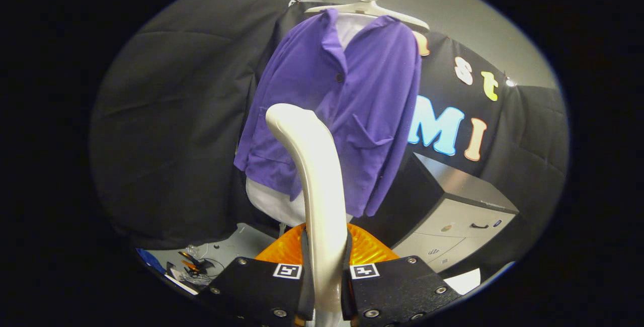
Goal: Iron the clothes twice with a garment steamer, once on the left side and once on the right side.
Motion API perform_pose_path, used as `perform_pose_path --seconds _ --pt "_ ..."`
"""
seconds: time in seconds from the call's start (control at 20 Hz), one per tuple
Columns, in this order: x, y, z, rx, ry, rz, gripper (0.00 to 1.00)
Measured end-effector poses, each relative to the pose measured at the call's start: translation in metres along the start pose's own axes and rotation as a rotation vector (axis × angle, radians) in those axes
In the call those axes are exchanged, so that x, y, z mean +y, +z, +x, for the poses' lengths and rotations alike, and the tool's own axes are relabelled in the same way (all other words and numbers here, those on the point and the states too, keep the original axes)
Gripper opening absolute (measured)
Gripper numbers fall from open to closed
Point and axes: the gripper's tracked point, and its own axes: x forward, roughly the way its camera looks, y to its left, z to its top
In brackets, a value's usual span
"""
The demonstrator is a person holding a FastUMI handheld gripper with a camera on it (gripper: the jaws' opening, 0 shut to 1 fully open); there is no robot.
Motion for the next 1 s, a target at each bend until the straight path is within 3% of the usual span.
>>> perform_pose_path --seconds 0.4,0.8,1.0 --pt "-0.072 0.040 -0.107 -0.175 0.024 0.123 0.20" --pt "-0.114 0.083 -0.169 -0.363 0.092 0.159 0.20" --pt "-0.127 0.093 -0.182 -0.392 0.074 0.200 0.20"
